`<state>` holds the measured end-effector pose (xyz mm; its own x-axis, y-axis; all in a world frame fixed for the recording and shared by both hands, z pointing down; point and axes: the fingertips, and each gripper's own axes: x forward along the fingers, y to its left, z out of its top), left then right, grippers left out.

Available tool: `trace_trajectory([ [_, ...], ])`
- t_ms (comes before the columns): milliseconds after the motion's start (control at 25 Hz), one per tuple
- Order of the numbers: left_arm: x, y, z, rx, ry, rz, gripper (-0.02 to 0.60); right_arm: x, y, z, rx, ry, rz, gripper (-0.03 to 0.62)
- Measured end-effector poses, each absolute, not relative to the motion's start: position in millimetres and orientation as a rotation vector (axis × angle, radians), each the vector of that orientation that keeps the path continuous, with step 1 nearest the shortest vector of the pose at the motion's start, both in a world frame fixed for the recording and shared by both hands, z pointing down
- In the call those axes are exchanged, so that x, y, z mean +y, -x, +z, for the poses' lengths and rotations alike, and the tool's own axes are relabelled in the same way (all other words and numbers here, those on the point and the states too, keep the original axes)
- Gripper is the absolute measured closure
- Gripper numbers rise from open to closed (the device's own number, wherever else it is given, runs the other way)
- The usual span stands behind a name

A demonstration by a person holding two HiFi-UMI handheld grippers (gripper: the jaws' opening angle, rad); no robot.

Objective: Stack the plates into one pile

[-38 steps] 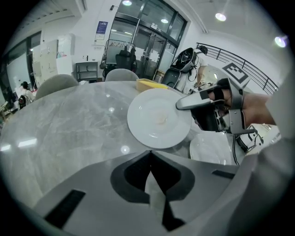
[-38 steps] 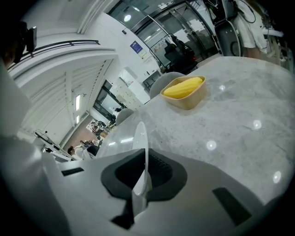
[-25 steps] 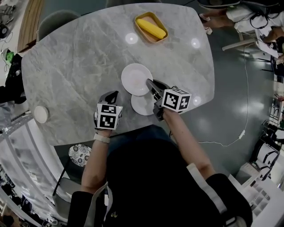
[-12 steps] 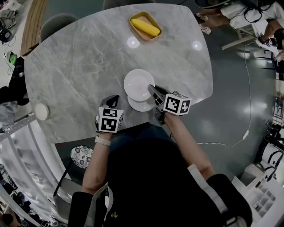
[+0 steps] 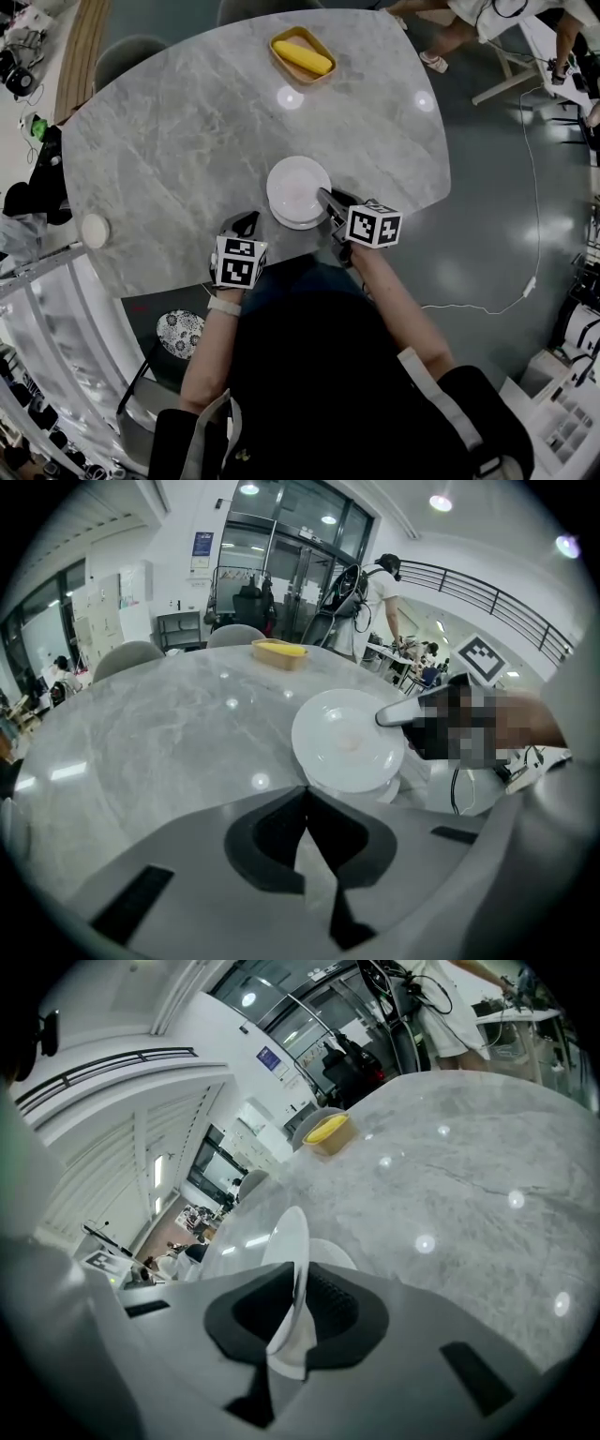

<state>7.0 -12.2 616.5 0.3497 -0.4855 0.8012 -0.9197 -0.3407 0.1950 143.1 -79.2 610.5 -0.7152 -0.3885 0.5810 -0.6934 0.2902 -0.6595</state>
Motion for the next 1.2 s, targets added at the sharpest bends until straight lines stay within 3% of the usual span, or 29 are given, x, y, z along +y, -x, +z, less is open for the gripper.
trace_trajectory([
  [320, 1.0, -19.1, 613.2, -1.206, -1.984, 0.861, 0.577, -58.3, -162.1, 622.8, -2.200, -0.987, 1.272, 0.535],
  [720, 7.4, -23.7, 614.8, -1.125, -2.028, 0.906, 0.577, -43.8, -186.5, 638.3, -2.106, -1.060, 1.162, 0.427],
  [1200, 12.5, -1.6, 600.5, -1.050, -2.113, 0.958, 0.577, -17.8, -172.9, 628.9, -2.092, -1.167, 1.134, 0.424],
])
